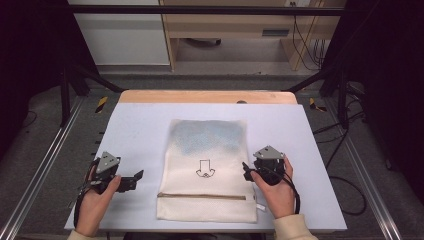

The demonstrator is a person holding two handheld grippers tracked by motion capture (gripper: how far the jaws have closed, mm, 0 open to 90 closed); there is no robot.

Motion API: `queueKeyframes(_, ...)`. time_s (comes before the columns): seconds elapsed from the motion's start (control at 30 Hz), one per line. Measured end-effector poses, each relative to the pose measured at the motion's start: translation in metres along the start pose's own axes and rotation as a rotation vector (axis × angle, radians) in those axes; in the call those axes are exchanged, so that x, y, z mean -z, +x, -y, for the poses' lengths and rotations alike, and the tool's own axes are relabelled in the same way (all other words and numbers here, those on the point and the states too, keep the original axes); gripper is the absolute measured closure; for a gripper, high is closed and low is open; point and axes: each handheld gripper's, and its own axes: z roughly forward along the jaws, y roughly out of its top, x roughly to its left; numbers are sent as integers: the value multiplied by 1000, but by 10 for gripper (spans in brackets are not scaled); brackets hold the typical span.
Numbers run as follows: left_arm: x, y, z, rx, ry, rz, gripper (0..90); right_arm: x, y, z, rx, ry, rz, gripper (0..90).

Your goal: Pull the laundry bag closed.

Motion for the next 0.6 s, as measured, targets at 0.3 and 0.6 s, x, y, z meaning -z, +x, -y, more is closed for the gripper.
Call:
queueKeyframes(0.3,-4,4,-3,-22,-6,-9,41,1,22,-8,81,15,-65,117)
queueKeyframes(0.6,3,-6,-5,-33,-1,28,44,1,48,-16,198,30,-173,282)
